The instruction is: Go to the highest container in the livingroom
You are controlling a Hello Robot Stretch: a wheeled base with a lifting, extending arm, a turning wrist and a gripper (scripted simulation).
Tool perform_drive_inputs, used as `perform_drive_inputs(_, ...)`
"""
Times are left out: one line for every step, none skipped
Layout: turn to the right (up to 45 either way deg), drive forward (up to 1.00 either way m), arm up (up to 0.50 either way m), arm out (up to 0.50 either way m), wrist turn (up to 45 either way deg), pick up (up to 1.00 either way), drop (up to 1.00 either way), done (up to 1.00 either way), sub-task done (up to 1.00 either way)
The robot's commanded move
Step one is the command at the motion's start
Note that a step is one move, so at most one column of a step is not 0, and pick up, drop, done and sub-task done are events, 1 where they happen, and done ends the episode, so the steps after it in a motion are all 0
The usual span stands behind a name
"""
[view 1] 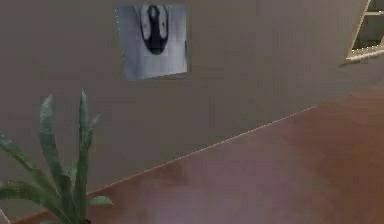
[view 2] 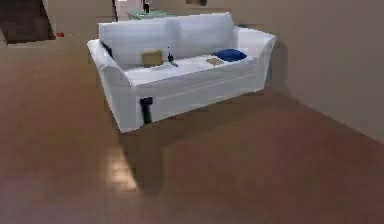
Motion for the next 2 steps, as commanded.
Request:
perform_drive_inputs(45.0,0.00,0.00,0.00,0.0,0.00,0.00,0.00,0.00)
perform_drive_inputs(45.0,0.00,0.00,0.00,0.0,0.00,0.00,0.00,0.00)
